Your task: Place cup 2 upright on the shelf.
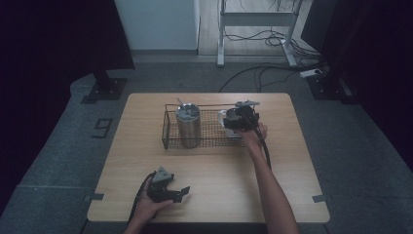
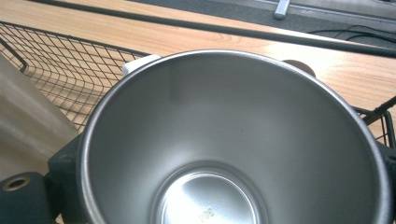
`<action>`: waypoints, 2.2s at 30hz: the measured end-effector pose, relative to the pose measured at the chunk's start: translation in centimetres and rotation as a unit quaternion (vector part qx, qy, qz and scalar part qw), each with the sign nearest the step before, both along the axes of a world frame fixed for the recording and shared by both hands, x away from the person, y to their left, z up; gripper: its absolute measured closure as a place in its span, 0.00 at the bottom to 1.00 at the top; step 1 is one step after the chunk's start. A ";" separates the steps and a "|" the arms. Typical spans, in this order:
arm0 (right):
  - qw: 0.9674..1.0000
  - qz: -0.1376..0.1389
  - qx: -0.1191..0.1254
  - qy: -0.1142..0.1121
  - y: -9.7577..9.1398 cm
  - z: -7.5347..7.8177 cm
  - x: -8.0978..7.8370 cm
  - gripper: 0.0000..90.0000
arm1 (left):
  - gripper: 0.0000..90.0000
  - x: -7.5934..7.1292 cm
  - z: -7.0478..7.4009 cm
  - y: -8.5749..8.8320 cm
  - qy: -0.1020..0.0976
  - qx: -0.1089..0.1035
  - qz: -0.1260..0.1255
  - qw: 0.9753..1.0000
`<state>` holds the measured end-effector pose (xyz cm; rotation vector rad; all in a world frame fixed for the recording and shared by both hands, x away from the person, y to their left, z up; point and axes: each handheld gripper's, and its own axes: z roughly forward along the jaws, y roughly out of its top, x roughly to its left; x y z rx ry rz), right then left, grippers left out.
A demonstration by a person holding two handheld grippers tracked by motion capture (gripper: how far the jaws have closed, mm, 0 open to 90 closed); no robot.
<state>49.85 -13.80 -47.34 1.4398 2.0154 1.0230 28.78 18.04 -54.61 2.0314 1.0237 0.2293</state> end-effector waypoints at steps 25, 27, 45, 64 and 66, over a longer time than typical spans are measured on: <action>1.000 -0.003 -0.020 0.012 0.4 -0.9 0.2 0.07 | 0.15 -0.1 0.0 0.0 -0.001 0.002 0.001 1.000; 1.000 -0.003 -0.022 0.012 0.5 -0.9 0.3 0.07 | 0.15 -0.1 0.0 0.0 -0.001 0.002 0.001 1.000; 0.998 0.005 -0.047 0.037 0.9 -1.2 0.5 0.07 | 0.15 -0.1 0.0 0.0 -0.001 0.001 0.000 1.000; 0.994 0.015 -0.077 0.078 0.6 -0.9 -0.1 0.07 | 0.14 -0.1 0.0 -0.1 0.001 0.003 -0.003 1.000; 0.994 0.015 -0.077 0.080 0.5 -0.9 -0.2 0.07 | 0.14 -0.1 0.0 -0.1 0.000 0.002 -0.003 1.000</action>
